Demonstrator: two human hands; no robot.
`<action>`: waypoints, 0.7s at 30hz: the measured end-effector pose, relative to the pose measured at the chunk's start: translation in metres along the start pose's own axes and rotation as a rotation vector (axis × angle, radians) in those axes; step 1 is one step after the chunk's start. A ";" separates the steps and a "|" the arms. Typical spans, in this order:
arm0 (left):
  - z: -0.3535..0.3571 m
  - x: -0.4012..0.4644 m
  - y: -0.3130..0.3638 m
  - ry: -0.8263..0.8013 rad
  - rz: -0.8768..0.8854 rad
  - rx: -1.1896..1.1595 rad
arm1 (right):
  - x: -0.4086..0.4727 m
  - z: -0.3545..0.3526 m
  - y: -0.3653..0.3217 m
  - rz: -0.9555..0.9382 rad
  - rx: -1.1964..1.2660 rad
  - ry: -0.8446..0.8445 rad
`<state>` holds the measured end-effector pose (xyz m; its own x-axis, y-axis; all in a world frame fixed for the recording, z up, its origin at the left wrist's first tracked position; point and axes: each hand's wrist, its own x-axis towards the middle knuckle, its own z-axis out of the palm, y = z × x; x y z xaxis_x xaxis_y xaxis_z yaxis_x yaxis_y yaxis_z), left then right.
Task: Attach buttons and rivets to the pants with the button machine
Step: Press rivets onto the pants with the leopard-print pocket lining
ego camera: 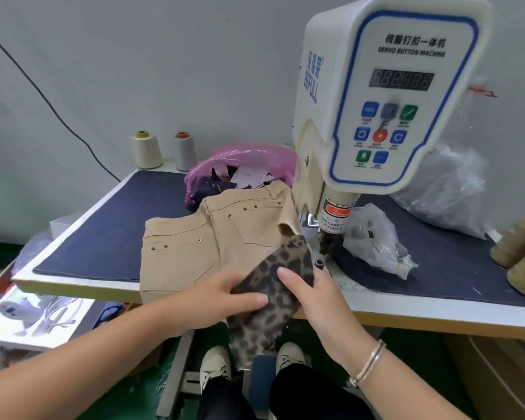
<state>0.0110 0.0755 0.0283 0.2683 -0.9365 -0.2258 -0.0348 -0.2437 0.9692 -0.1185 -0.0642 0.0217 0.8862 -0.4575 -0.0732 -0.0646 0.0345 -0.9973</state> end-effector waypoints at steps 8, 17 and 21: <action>-0.024 0.033 -0.011 0.340 0.031 0.201 | -0.016 0.017 0.041 0.250 0.094 0.135; -0.017 0.047 -0.016 0.217 0.077 0.330 | 0.002 0.026 0.042 0.298 0.251 0.167; -0.008 0.047 -0.030 0.456 0.145 0.586 | 0.010 0.031 0.046 0.337 0.366 0.241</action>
<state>0.0325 0.0405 -0.0106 0.5891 -0.8034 0.0860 -0.5718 -0.3393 0.7469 -0.0983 -0.0392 -0.0244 0.7113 -0.5565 -0.4295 -0.1252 0.5009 -0.8564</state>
